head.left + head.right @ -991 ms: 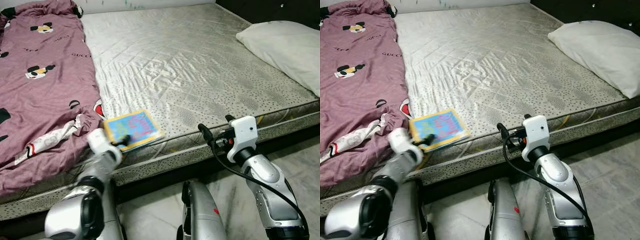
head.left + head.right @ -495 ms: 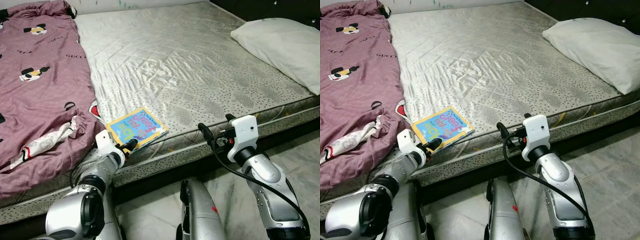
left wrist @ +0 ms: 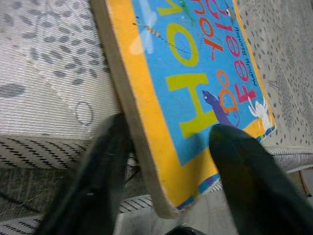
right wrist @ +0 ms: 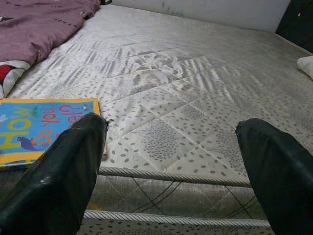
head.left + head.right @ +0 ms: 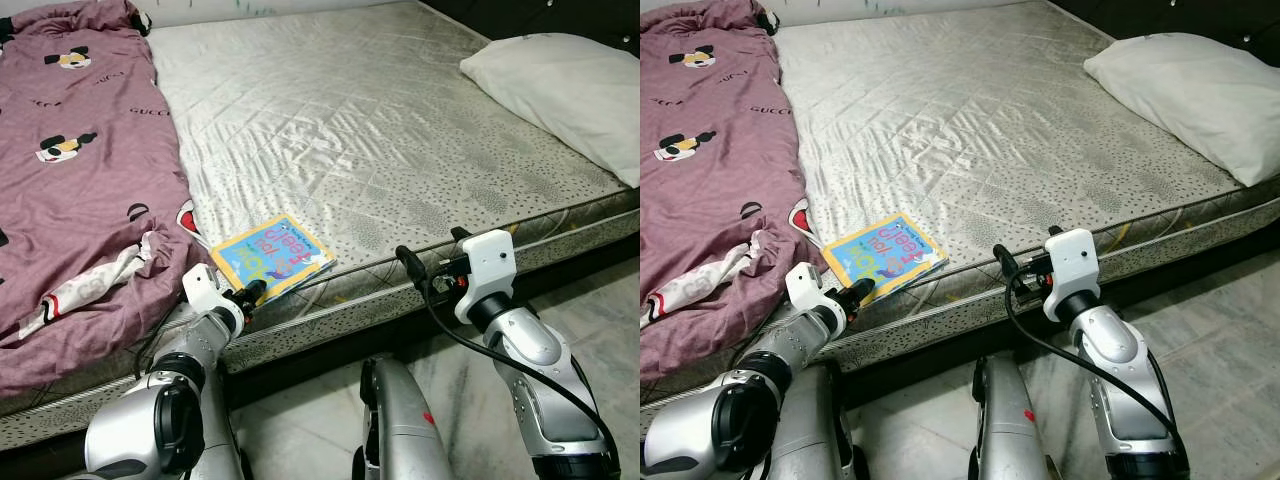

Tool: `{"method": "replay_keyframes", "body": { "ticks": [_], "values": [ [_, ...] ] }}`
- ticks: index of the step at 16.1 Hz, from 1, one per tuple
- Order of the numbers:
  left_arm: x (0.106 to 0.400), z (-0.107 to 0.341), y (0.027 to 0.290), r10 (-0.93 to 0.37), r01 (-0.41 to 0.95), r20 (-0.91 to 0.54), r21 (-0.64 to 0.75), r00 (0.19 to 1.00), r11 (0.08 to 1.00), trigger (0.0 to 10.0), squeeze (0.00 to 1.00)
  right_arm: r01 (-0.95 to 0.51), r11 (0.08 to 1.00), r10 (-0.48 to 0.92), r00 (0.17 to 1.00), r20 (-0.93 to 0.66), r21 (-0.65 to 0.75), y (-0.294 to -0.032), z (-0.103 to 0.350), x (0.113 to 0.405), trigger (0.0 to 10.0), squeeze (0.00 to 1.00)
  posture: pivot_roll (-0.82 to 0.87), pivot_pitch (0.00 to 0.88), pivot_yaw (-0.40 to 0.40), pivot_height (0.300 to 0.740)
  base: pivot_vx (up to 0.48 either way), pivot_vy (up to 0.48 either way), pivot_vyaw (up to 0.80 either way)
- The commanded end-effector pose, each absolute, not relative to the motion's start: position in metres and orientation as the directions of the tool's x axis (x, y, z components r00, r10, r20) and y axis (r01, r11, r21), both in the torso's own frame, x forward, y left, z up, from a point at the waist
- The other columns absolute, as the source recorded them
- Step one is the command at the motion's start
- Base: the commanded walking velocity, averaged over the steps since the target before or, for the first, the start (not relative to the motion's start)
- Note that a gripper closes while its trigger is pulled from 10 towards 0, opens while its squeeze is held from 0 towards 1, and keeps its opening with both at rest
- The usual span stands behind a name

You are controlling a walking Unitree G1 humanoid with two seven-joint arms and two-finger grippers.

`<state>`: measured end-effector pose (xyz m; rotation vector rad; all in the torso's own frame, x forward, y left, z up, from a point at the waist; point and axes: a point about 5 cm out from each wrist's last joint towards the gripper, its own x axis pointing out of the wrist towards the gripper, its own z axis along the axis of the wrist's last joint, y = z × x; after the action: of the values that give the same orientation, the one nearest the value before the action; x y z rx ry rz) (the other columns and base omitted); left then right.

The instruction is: Clean up the room

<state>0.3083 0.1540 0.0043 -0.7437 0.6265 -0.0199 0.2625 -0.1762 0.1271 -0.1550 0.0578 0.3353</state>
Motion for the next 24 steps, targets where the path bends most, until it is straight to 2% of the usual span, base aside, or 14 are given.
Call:
{"method": "replay_keyframes", "body": {
  "ticks": [1,15,19,24],
  "values": [
    [0.303,-0.001,0.152,-0.253,-0.206,-0.541,-0.647,0.802,0.734,0.0,0.0,-0.328,0.931,0.322,0.945,-0.062,-0.157,-0.175,0.133,0.265,10.0,0.0,-0.26,0.0,-0.02,0.538,0.0,0.0,0.0],
    [0.306,0.002,0.155,-0.246,-0.19,-0.523,-0.645,0.816,0.74,0.0,0.0,-0.326,0.931,0.321,0.945,-0.052,-0.168,-0.173,0.133,0.269,10.0,0.0,-0.26,0.0,-0.019,0.538,0.0,0.0,0.0],
    [0.313,0.009,0.162,-0.197,-0.181,-0.495,-0.614,0.846,0.768,0.0,0.0,-0.317,0.933,0.316,0.948,-0.034,-0.17,-0.171,0.134,0.274,10.0,0.0,-0.25,0.0,-0.018,0.538,0.0,0.0,0.0],
    [0.333,0.035,0.18,-0.082,-0.143,-0.398,-0.503,0.914,0.852,0.0,0.0,-0.301,0.938,0.305,0.952,-0.008,-0.172,-0.168,0.135,0.284,10.0,0.0,-0.21,0.0,-0.017,0.538,0.0,0.0,0.0]
  ]
}}
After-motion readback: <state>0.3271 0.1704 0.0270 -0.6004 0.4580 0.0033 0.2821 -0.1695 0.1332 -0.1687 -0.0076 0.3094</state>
